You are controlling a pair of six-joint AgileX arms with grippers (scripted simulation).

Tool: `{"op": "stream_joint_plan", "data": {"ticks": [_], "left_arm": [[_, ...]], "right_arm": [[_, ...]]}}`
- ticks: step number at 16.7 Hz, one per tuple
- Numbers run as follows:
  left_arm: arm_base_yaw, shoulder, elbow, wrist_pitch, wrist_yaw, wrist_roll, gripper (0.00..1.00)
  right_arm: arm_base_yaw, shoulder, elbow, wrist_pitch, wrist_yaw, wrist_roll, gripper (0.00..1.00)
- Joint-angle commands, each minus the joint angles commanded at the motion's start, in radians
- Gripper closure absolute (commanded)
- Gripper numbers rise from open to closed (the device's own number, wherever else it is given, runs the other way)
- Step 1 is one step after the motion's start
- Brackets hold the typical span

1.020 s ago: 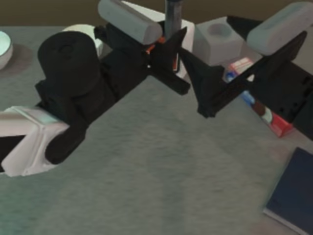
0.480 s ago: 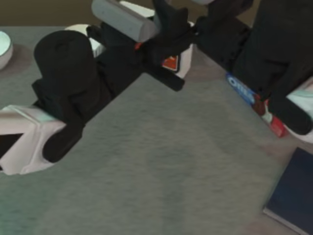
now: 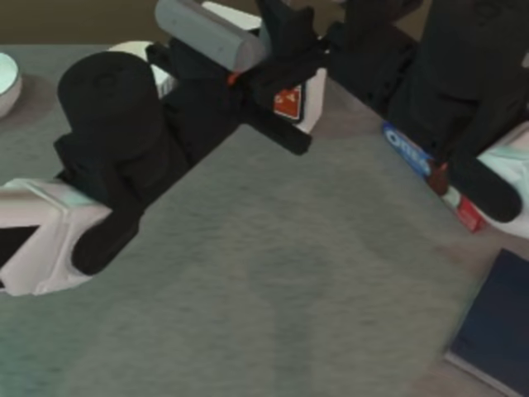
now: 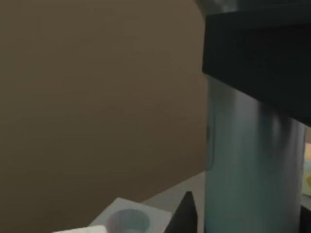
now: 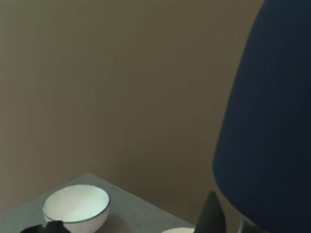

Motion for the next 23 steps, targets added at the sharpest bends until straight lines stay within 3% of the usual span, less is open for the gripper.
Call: {"op": "stream_joint_plan", "data": {"ticks": [10, 19, 23], "left_arm": [[0.0, 0.0, 0.0, 0.0, 0.0, 0.0, 1.0], [0.0, 0.0, 0.0, 0.0, 0.0, 0.0, 1.0], [0.0, 0.0, 0.0, 0.0, 0.0, 0.0, 0.7]], "right_arm": [[0.0, 0.0, 0.0, 0.0, 0.0, 0.0, 0.98], [0.0, 0.0, 0.0, 0.0, 0.0, 0.0, 1.0], [0.0, 0.0, 0.0, 0.0, 0.0, 0.0, 1.0]]}}
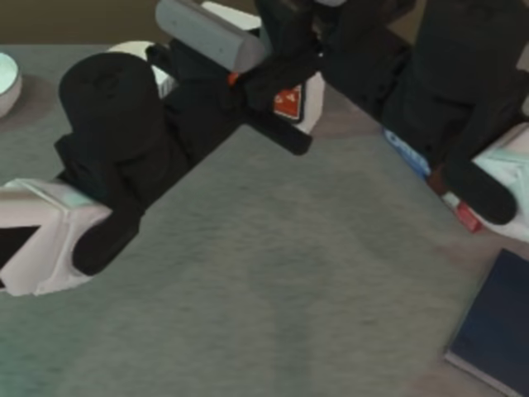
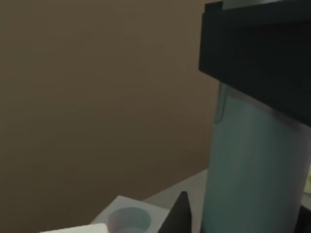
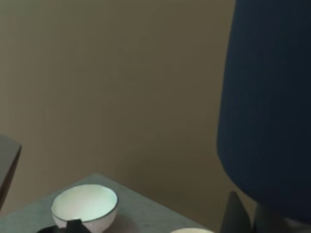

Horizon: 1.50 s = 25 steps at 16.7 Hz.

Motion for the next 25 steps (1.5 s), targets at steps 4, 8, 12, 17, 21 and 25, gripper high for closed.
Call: {"op": "stream_joint_plan", "data": {"ticks": [4, 8, 12, 17, 21, 25], "left_arm": [[0.0, 0.0, 0.0, 0.0, 0.0, 0.0, 0.4], [0.0, 0.0, 0.0, 0.0, 0.0, 0.0, 0.1], [0.0, 0.0, 0.0, 0.0, 0.0, 0.0, 0.0], [0.0, 0.0, 0.0, 0.0, 0.0, 0.0, 0.0], [0.034, -0.032, -0.048, -0.01, -0.027, 0.018, 0.0], [0.064, -0.201, -0.181, -0.036, -0.012, 0.018, 0.0]], "right_arm": [[0.0, 0.0, 0.0, 0.0, 0.0, 0.0, 1.0], [0.0, 0.0, 0.0, 0.0, 0.0, 0.0, 1.0], [0.0, 0.0, 0.0, 0.0, 0.0, 0.0, 1.0], [0.0, 0.0, 0.0, 0.0, 0.0, 0.0, 1.0], [-0.018, -0.029, -0.013, 0.0, -0.009, -0.01, 1.0], [-0.078, -0.09, -0.07, 0.001, -0.073, -0.007, 1.0]]}}
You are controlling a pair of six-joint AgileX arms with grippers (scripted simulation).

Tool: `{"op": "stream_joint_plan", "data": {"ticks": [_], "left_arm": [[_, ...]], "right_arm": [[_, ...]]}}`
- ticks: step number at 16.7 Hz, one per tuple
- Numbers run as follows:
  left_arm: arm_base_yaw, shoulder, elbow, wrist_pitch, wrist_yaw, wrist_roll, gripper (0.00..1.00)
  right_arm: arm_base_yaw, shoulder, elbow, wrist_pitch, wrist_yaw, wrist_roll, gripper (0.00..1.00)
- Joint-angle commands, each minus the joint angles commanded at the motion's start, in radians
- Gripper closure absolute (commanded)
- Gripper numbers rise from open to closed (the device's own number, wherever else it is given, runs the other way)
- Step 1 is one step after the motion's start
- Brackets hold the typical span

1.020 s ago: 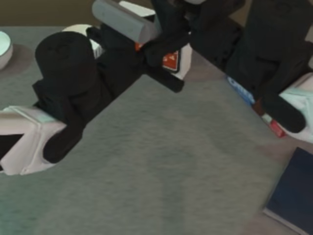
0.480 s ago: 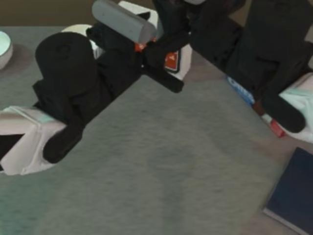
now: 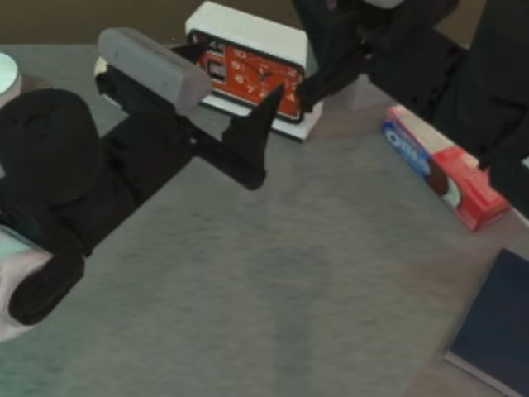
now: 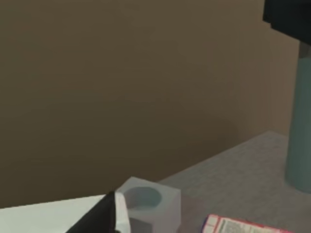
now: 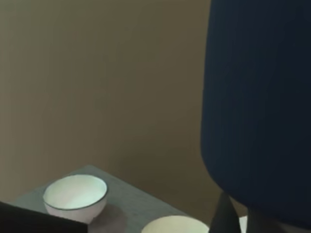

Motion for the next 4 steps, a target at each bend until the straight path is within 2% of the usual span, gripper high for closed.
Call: {"op": "stream_joint_plan", "data": {"ticks": [2, 4], "left_arm": [[0.011, -0.062, -0.055, -0.008, 0.008, -0.002, 0.0], [0.015, -0.081, -0.073, -0.01, 0.011, -0.002, 0.0]], "right_arm": [[-0.025, -0.025, -0.024, 0.001, -0.029, 0.001, 1.0], [-0.035, -0.035, -0.034, 0.001, -0.04, 0.002, 1.0]]}}
